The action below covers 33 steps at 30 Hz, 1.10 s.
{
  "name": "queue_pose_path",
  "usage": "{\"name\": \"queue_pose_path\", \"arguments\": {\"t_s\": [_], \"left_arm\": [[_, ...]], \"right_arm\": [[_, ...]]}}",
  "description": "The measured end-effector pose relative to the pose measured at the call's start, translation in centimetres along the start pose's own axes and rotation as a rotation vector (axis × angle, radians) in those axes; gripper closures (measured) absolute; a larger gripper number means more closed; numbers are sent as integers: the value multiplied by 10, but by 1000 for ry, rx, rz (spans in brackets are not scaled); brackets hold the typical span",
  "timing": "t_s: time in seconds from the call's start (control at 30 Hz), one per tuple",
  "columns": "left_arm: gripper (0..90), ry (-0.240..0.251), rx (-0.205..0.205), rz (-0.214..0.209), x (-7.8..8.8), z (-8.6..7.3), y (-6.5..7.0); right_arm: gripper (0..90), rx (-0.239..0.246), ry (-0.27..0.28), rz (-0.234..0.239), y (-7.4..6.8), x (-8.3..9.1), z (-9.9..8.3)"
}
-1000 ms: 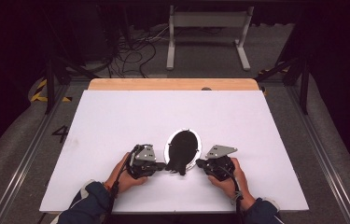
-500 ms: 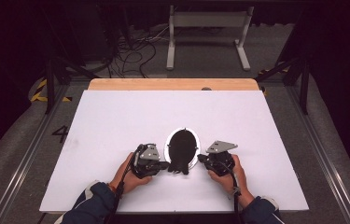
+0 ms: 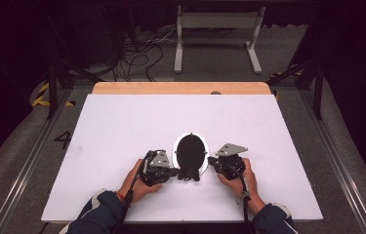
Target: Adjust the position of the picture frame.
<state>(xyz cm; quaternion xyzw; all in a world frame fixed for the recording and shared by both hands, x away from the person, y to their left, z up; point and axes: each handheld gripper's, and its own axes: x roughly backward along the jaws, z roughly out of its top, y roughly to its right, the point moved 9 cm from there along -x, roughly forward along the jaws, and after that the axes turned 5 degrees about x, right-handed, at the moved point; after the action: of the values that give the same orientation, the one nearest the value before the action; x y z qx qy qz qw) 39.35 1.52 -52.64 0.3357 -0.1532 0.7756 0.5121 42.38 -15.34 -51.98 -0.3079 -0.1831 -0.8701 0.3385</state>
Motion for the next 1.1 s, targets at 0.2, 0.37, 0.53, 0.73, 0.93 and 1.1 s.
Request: {"name": "queue_pose_path", "arguments": {"t_s": [0.2, 0.37, 0.53, 0.73, 0.93, 1.1], "left_arm": [[899, 0, -6, -17, -1, 1, 0], [896, -3, -28, -8, -1, 1, 0], [852, 1, -62, 9, 7, 2, -5], [741, 48, -46, 99, 35, -5, -26], [569, 66, -27, 159, 59, -25, -46], [412, 79, -9, 228, 81, -45, -56]], "right_arm": [[900, 3, 0, -2, 2, 0, 0], [900, 5, 0, -3, 3, 0, 0], [857, 42, 0, 5, 3, 2, 0], [789, 19, 31, 35, 11, 16, -2], [695, 20, 36, 44, 17, 33, -4], [653, 35, 45, 50, 17, 40, -4]]}}
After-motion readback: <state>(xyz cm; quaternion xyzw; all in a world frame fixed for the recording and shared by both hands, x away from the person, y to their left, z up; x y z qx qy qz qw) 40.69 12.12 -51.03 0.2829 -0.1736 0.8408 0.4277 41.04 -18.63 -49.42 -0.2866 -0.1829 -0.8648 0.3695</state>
